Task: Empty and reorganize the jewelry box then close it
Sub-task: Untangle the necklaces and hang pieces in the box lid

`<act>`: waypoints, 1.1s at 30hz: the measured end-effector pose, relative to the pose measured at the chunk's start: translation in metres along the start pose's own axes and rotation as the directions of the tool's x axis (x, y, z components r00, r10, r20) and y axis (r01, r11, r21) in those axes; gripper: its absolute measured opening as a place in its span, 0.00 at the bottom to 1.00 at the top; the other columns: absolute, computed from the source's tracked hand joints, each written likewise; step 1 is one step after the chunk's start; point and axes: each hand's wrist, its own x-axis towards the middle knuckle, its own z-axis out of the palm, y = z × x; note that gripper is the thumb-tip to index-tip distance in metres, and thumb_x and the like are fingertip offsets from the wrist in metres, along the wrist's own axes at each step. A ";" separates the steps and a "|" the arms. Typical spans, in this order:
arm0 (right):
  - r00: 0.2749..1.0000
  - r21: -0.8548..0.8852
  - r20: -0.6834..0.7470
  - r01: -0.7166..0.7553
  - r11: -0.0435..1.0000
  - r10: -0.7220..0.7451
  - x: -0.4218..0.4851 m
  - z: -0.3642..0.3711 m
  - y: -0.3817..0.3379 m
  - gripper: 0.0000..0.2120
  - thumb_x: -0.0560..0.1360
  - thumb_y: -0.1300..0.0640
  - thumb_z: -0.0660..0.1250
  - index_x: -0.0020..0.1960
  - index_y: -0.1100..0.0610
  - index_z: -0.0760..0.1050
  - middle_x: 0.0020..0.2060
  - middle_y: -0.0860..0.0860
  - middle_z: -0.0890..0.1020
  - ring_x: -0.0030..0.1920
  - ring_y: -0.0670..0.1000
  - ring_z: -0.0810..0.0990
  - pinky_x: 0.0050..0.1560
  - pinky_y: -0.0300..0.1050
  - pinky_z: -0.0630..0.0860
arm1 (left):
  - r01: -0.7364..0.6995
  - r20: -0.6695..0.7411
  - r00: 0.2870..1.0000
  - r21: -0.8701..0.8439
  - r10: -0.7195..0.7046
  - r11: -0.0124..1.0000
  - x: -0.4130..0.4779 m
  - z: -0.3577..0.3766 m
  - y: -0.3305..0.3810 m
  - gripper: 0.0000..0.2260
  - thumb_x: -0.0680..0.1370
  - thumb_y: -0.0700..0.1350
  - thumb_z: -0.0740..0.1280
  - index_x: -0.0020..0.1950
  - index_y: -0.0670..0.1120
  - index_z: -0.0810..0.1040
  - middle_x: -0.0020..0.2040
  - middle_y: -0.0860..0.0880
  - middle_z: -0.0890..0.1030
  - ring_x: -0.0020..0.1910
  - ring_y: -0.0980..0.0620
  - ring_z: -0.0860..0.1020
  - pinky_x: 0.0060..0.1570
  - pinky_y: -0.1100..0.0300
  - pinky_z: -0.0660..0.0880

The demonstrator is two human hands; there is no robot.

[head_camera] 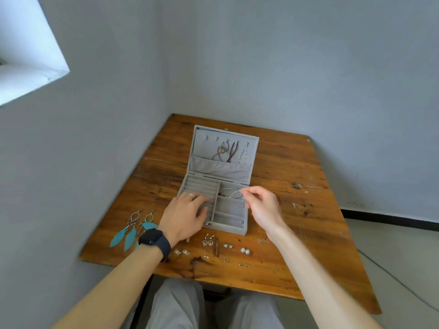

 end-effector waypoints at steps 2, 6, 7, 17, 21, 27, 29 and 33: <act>1.000 -0.022 -0.030 -0.012 1.000 0.011 0.007 0.013 0.006 0.07 0.80 0.52 0.66 0.47 0.43 0.80 0.46 0.39 0.83 0.46 0.41 0.81 0.45 0.36 0.74 | 0.017 -0.020 1.000 -0.017 -0.018 1.000 -0.012 0.005 -0.006 0.17 0.82 0.52 0.60 0.71 0.53 0.74 0.68 0.53 0.76 0.67 0.52 0.72 0.66 0.55 0.70; 0.992 -0.397 -0.123 -0.064 0.916 0.016 0.012 0.026 0.024 0.05 0.81 0.50 0.64 0.49 0.44 0.79 0.43 0.38 0.79 0.42 0.43 0.79 0.37 0.37 0.71 | 0.045 -0.065 0.997 -0.076 -0.050 0.996 -0.020 0.012 -0.010 0.17 0.83 0.51 0.60 0.71 0.50 0.74 0.70 0.50 0.74 0.70 0.51 0.69 0.71 0.58 0.60; 0.989 -0.533 -0.146 -0.059 0.844 -0.023 0.011 0.026 0.028 0.06 0.81 0.49 0.63 0.50 0.43 0.79 0.43 0.39 0.79 0.41 0.45 0.79 0.37 0.39 0.72 | 0.051 -0.073 0.996 -0.076 -0.057 0.996 -0.021 0.014 -0.010 0.17 0.83 0.51 0.60 0.71 0.50 0.74 0.70 0.51 0.73 0.71 0.51 0.68 0.72 0.58 0.57; 0.957 -0.780 0.017 0.193 0.595 -0.289 0.004 0.023 0.033 0.10 0.78 0.51 0.66 0.57 0.47 0.81 0.52 0.45 0.78 0.56 0.51 0.76 0.45 0.46 0.77 | 0.126 -0.058 0.990 0.002 -0.126 0.992 -0.026 0.018 -0.004 0.19 0.84 0.52 0.53 0.74 0.56 0.68 0.75 0.57 0.67 0.74 0.55 0.62 0.76 0.55 0.47; 0.957 -0.734 0.157 0.277 0.620 -0.243 0.002 0.016 0.043 0.11 0.76 0.48 0.68 0.56 0.48 0.82 0.52 0.41 0.73 0.57 0.46 0.72 0.51 0.39 0.69 | 0.157 -0.044 0.987 0.011 -0.156 0.988 -0.027 0.018 -0.002 0.18 0.84 0.52 0.52 0.75 0.57 0.67 0.75 0.57 0.66 0.74 0.55 0.61 0.76 0.54 0.46; 0.939 -0.751 0.221 0.335 0.569 -0.263 0.004 0.010 0.044 0.09 0.78 0.54 0.69 0.56 0.52 0.84 0.58 0.45 0.77 0.59 0.49 0.73 0.59 0.39 0.68 | 0.166 -0.039 0.985 0.010 -0.166 0.986 -0.026 0.019 -0.002 0.18 0.84 0.51 0.53 0.74 0.57 0.68 0.75 0.58 0.67 0.74 0.55 0.62 0.75 0.54 0.46; 0.933 -0.768 0.218 0.344 0.539 -0.285 0.003 0.013 0.043 0.10 0.79 0.55 0.69 0.58 0.53 0.83 0.59 0.47 0.79 0.57 0.50 0.74 0.59 0.41 0.69 | 0.169 -0.036 0.985 0.010 -0.169 0.986 -0.026 0.019 -0.002 0.18 0.84 0.51 0.53 0.74 0.57 0.68 0.74 0.57 0.67 0.74 0.55 0.62 0.75 0.54 0.46; 0.928 -0.793 0.198 0.341 0.504 -0.316 -0.003 0.019 0.043 0.11 0.80 0.57 0.66 0.60 0.54 0.83 0.59 0.49 0.81 0.54 0.53 0.73 0.59 0.44 0.72 | 0.169 -0.026 0.985 0.004 -0.168 0.986 -0.024 0.020 -0.002 0.18 0.84 0.51 0.53 0.74 0.57 0.68 0.74 0.57 0.67 0.73 0.54 0.63 0.75 0.54 0.47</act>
